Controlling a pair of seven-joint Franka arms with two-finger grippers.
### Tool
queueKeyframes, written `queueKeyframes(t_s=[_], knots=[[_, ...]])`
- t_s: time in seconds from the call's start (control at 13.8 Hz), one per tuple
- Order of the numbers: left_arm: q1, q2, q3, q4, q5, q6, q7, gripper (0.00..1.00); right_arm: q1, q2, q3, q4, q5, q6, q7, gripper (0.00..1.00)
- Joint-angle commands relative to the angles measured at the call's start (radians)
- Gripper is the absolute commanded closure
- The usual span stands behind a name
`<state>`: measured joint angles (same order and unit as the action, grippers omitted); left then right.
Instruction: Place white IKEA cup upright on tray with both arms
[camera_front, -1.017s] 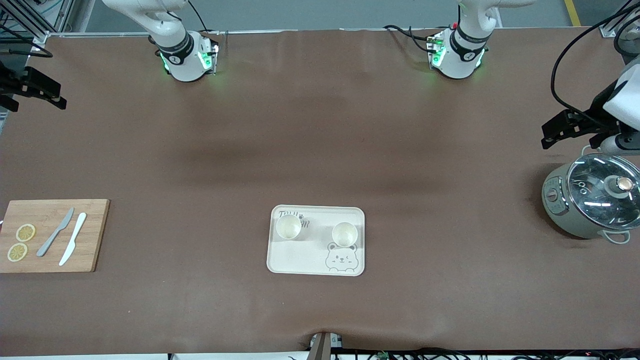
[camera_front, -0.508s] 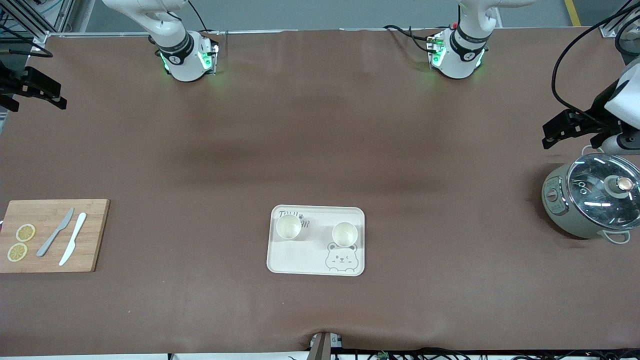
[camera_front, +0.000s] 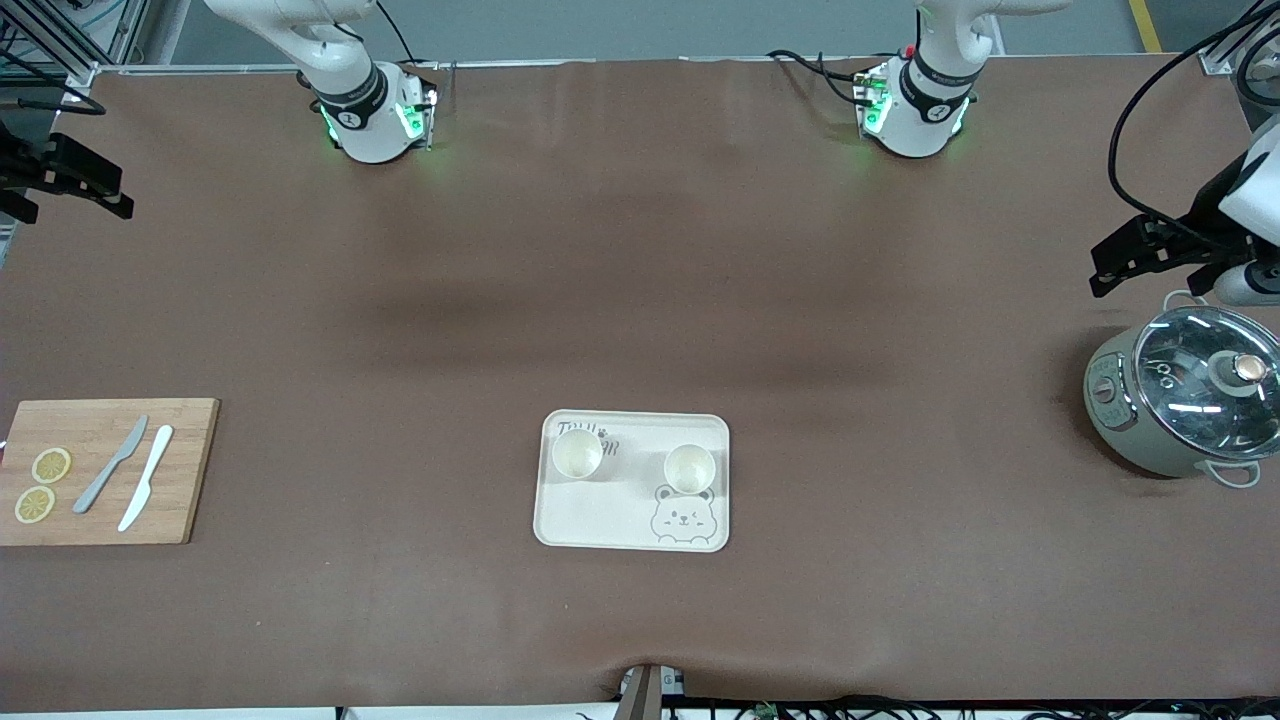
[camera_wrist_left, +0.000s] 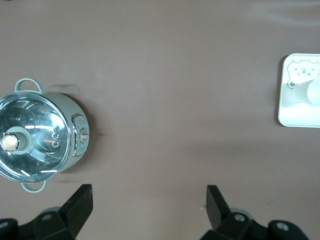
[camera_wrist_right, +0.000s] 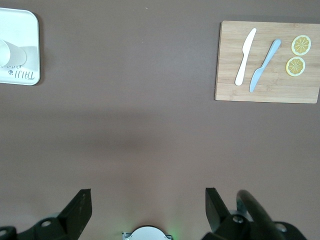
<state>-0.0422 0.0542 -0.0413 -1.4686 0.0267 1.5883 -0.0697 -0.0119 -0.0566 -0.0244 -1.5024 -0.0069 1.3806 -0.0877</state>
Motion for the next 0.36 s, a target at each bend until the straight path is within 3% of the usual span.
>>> queueKeyframes(t_s=[0.0, 0.29], knots=[[0.01, -0.002, -0.002, 0.008, -0.019, -0.014, 0.028, 0.0, -0.023, -0.017, 0.009, -0.013, 0.021, 0.0, 0.002, 0.0], [0.01, -0.007, -0.003, 0.007, -0.019, -0.016, 0.03, 0.0, -0.026, -0.017, 0.009, -0.013, 0.021, 0.0, 0.002, 0.0]])
